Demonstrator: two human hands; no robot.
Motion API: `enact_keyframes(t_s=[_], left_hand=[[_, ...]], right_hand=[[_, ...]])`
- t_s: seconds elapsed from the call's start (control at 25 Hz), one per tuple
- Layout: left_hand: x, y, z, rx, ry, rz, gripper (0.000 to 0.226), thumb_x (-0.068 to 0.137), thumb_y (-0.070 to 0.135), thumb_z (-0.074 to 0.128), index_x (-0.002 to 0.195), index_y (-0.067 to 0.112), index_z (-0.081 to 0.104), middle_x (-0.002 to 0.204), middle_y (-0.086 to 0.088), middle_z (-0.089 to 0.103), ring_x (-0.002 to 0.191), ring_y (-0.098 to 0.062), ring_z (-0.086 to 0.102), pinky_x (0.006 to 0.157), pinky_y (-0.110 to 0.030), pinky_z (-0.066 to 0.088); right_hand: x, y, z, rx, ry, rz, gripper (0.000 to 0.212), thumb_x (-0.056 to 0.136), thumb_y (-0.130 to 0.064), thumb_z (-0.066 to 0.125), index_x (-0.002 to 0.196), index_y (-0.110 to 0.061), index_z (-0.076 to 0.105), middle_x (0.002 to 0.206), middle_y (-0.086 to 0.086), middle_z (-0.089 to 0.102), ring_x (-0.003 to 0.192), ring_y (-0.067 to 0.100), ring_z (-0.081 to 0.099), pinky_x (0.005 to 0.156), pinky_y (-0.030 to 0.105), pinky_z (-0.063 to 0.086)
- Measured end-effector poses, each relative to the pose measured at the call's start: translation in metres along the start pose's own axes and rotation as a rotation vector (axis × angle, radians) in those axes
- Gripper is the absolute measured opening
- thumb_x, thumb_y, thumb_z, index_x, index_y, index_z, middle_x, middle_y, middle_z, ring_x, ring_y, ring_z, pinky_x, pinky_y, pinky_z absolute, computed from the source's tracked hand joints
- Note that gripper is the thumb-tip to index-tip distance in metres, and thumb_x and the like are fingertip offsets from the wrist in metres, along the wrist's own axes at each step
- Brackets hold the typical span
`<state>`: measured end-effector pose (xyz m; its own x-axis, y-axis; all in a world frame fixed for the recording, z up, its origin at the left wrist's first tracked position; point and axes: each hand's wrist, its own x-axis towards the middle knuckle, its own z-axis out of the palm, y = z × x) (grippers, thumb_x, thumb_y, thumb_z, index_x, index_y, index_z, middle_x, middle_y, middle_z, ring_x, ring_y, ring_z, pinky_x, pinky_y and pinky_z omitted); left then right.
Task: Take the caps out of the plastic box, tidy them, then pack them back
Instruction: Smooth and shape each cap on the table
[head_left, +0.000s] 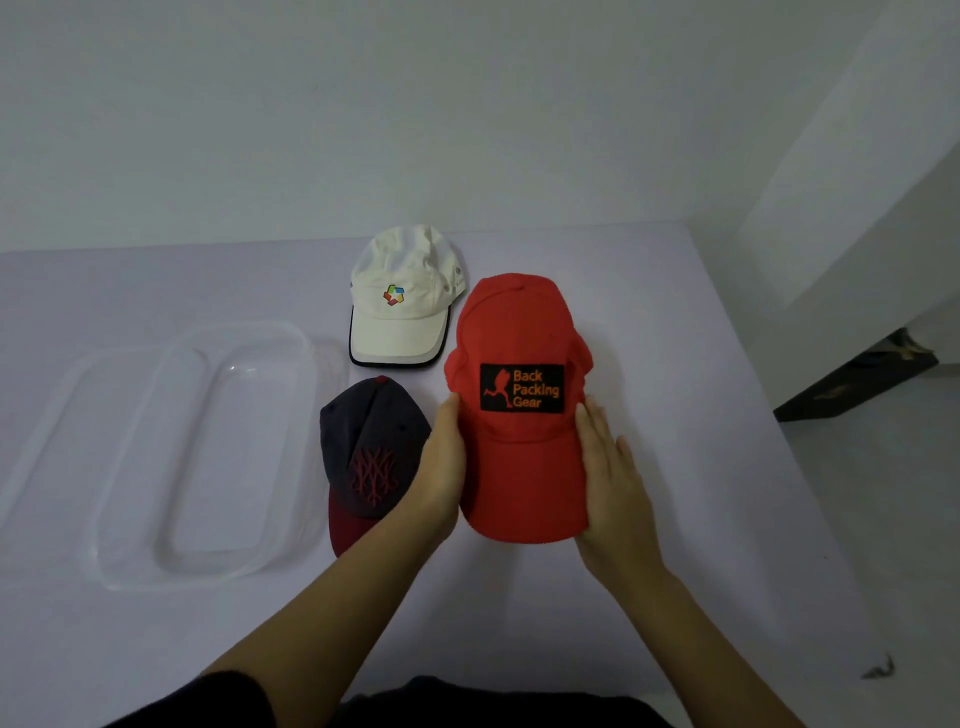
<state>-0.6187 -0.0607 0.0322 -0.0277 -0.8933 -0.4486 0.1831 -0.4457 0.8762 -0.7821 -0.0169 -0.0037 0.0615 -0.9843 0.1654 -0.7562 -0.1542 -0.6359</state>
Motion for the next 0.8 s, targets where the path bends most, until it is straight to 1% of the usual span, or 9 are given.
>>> enact_keyframes(t_s=[0.08, 0.2, 0.28, 0.36, 0.44, 0.52, 0.6, 0.72, 0.8], left_hand=[[0.002, 0.002, 0.011, 0.01, 0.096, -0.063, 0.054, 0.098, 0.05, 0.02, 0.114, 0.025, 0.065, 0.107, -0.006, 0.071, 0.095, -0.015, 0.068, 0.08, -0.03, 0.054], [-0.001, 0.0, 0.015, -0.172, 0.022, -0.095, 0.064, 0.096, 0.056, 0.019, 0.116, 0.017, 0.065, 0.108, -0.014, 0.072, 0.1, -0.026, 0.069, 0.089, -0.042, 0.054], [-0.003, 0.0, 0.011, -0.201, 0.008, -0.103, 0.063, 0.096, 0.056, 0.021, 0.118, 0.015, 0.064, 0.11, -0.014, 0.071, 0.103, -0.028, 0.067, 0.093, -0.044, 0.051], [0.005, -0.002, 0.001, -0.083, 0.01, -0.069, 0.061, 0.095, 0.057, 0.024, 0.126, 0.016, 0.057, 0.118, -0.009, 0.067, 0.11, -0.022, 0.063, 0.097, -0.042, 0.049], [0.012, 0.002, -0.011, 0.078, 0.042, -0.01, 0.068, 0.09, 0.064, 0.031, 0.144, 0.024, 0.032, 0.144, -0.002, 0.047, 0.129, -0.017, 0.047, 0.109, -0.044, 0.037], [0.021, 0.014, -0.02, 0.13, 0.124, 0.052, 0.068, 0.092, 0.054, 0.036, 0.15, 0.03, 0.01, 0.155, 0.004, 0.025, 0.141, -0.016, 0.027, 0.115, -0.038, 0.022], [0.033, 0.037, -0.027, 0.188, 0.145, 0.152, 0.063, 0.095, 0.046, 0.037, 0.15, 0.026, 0.012, 0.157, 0.006, 0.019, 0.142, -0.012, 0.02, 0.107, -0.029, 0.018], [0.062, 0.063, -0.041, 0.326, -0.19, 0.18, 0.071, 0.087, 0.061, 0.044, 0.147, 0.029, 0.024, 0.155, 0.01, 0.026, 0.139, -0.004, 0.026, 0.115, -0.031, 0.018], [0.071, 0.077, -0.04, 0.322, -0.394, 0.092, 0.057, 0.085, 0.057, 0.049, 0.134, 0.029, 0.045, 0.144, 0.006, 0.046, 0.132, -0.009, 0.043, 0.113, -0.036, 0.032]], right_hand=[[-0.002, -0.013, 0.012, 0.128, -0.031, 0.034, 0.062, 0.09, -0.046, 0.026, 0.141, -0.048, -0.011, 0.157, -0.004, 0.008, 0.144, 0.005, 0.005, 0.119, 0.04, 0.012], [-0.003, -0.031, 0.024, 0.39, -0.023, 0.15, 0.07, 0.08, -0.071, 0.037, 0.137, -0.059, -0.002, 0.155, -0.003, 0.021, 0.142, 0.013, 0.022, 0.116, 0.043, 0.021], [-0.004, -0.033, 0.025, 0.369, -0.035, 0.135, 0.068, 0.084, -0.069, 0.032, 0.139, -0.054, -0.005, 0.156, -0.006, 0.016, 0.143, 0.008, 0.015, 0.12, 0.041, 0.01], [-0.006, -0.023, 0.025, 0.185, -0.035, 0.055, 0.063, 0.09, -0.057, 0.021, 0.142, -0.041, -0.01, 0.156, -0.008, 0.005, 0.144, 0.003, 0.003, 0.12, 0.04, 0.003], [-0.004, -0.009, 0.023, 0.029, 0.02, 0.008, 0.064, 0.092, -0.039, 0.025, 0.144, -0.036, -0.013, 0.156, -0.002, 0.007, 0.144, 0.007, 0.002, 0.118, 0.044, 0.007], [0.0, 0.001, 0.021, -0.054, 0.053, -0.019, 0.065, 0.092, -0.031, 0.028, 0.145, -0.036, -0.011, 0.156, 0.005, 0.011, 0.144, 0.015, 0.008, 0.115, 0.047, 0.009], [0.0, 0.002, 0.02, -0.096, 0.062, -0.057, 0.065, 0.093, -0.03, 0.03, 0.147, -0.033, -0.006, 0.156, 0.009, 0.014, 0.144, 0.021, 0.011, 0.113, 0.048, 0.009], [-0.004, 0.003, 0.015, -0.131, 0.096, -0.118, 0.065, 0.093, -0.026, 0.033, 0.148, -0.029, -0.002, 0.154, 0.012, 0.017, 0.143, 0.024, 0.012, 0.111, 0.052, 0.011], [-0.004, 0.005, 0.013, -0.161, 0.108, -0.144, 0.067, 0.092, -0.023, 0.034, 0.148, -0.027, -0.001, 0.154, 0.011, 0.017, 0.142, 0.024, 0.012, 0.11, 0.053, 0.01]])
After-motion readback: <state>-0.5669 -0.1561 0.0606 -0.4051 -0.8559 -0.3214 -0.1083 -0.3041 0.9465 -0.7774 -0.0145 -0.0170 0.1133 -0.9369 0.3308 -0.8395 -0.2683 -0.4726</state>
